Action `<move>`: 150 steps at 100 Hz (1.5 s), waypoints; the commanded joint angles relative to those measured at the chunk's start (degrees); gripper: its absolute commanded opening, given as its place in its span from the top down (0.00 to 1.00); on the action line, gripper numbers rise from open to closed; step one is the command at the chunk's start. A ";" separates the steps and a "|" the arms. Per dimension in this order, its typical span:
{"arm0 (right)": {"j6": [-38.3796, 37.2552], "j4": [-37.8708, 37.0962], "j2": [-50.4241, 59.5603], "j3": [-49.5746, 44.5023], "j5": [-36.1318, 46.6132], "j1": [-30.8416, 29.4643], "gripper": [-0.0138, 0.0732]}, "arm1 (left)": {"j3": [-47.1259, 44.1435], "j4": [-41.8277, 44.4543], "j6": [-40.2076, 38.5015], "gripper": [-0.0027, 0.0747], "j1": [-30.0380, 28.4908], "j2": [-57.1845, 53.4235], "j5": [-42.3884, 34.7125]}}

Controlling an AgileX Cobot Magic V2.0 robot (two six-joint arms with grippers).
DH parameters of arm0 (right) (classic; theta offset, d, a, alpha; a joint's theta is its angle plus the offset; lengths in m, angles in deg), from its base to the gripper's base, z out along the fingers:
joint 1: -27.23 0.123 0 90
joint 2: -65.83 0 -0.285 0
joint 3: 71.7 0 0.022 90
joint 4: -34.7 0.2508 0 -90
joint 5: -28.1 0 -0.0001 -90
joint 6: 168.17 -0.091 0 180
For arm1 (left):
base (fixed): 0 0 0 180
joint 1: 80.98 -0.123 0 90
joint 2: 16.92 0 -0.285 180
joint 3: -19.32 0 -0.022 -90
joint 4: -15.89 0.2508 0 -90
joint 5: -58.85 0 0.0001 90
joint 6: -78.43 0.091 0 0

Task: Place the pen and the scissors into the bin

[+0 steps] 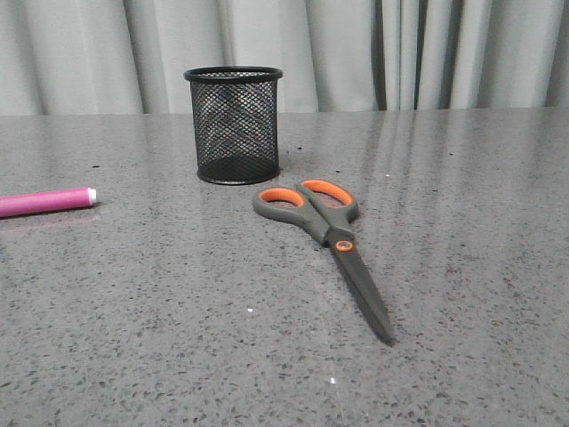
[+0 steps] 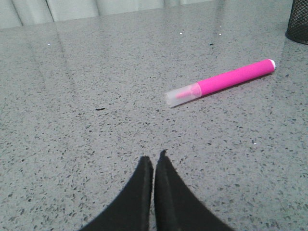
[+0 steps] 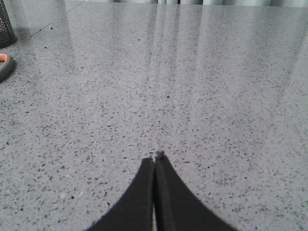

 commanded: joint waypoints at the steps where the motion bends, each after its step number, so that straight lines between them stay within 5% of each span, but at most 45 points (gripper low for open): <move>1: 0.35 -0.24 1.16 -0.82 2.89 -0.26 0.92 | -2.73 -0.09 -0.63 0.99 0.37 -1.95 -3.12; 26: 0.35 -1.96 1.16 -0.82 4.84 -0.26 0.92 | -2.73 -0.09 -0.63 0.99 0.37 -1.95 -3.12; 43: 0.35 3.96 1.16 -0.82 20.24 -0.26 0.92 | -2.73 -1.37 -0.63 0.99 0.37 -1.95 -3.31; 51: 0.35 9.75 1.16 -0.82 23.91 -0.26 0.92 | -2.73 -11.21 -0.63 0.99 0.37 -1.95 -5.44; 63: 0.35 16.97 1.16 -0.82 24.93 -0.26 0.92 | -2.73 -39.29 -0.63 0.99 0.37 -1.95 -8.09; 91: 0.24 30.57 1.16 -0.41 31.99 -0.26 0.92 | -2.59 -69.06 -0.63 0.99 0.37 -1.95 -12.28; 104: 0.24 34.53 1.16 4.03 21.59 -0.26 0.89 | -0.44 -68.07 2.38 0.94 0.55 -1.95 -6.96; 119: 0.34 30.39 -0.32 12.42 8.65 -0.26 0.59 | 7.67 -61.85 14.73 0.55 0.65 0.34 2.28; 124: 0.53 29.91 -1.82 15.04 5.14 -0.26 0.50 | 11.00 -58.94 15.95 0.50 0.65 2.42 3.86; 150: 16.98 29.91 -13.25 25.98 -8.12 1.87 0.43 | 31.73 -35.81 22.11 0.73 0.65 22.80 21.71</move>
